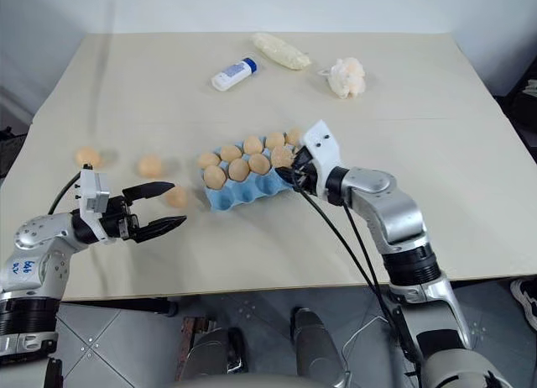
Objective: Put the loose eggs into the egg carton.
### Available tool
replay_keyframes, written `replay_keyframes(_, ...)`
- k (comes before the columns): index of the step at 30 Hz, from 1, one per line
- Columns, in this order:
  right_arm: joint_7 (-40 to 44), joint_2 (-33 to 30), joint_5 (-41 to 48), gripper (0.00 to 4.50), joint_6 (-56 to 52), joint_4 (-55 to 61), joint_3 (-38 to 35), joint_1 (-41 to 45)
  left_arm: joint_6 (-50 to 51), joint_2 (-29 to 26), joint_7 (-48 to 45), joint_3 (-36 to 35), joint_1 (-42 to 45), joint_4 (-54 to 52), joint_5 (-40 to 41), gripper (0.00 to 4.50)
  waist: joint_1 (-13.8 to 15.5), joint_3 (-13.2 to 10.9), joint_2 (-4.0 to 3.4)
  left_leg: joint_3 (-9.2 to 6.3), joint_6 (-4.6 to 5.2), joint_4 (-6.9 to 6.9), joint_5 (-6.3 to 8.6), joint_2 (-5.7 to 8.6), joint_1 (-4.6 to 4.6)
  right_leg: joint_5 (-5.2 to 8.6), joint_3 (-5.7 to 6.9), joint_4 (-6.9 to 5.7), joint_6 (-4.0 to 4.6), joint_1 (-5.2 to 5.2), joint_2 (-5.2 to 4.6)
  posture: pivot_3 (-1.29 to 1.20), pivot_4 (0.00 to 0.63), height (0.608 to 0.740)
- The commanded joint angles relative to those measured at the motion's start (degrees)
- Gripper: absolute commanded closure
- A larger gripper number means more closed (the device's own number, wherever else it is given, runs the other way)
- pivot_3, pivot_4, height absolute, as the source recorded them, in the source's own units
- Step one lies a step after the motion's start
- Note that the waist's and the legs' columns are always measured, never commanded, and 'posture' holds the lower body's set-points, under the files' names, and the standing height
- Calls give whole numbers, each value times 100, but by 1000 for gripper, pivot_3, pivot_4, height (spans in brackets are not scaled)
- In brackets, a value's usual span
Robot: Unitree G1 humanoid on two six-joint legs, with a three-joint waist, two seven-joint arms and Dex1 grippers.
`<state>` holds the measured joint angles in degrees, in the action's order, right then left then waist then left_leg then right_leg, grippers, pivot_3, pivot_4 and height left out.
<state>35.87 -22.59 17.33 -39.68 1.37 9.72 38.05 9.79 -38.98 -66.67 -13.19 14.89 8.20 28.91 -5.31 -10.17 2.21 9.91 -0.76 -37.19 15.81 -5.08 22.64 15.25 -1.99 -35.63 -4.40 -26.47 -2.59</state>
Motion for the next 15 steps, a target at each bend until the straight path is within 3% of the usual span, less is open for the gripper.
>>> replay_keyframes(1,88,-2,-134,3407,160,-65,41,147,-69,-98,62,-200,-100,-319,79,0,25,0,0,0,-1,0,-1,-1,2,0,0,0,0,-2,1,0,150,740)
replay_keyframes(11,393,-307,-143,39,-1,266,-41,103,-40,-89,182,-291,-216,-485,113,0,39,0,0,2,-3,0,-1,-3,2,0,0,0,1,-5,3,0,150,740)
replay_keyframes(15,535,-469,-68,39,-49,421,-116,104,-46,-73,183,-276,-170,-443,92,0,36,0,0,3,-3,2,0,-3,1,1,0,1,1,-5,4,0,150,740)
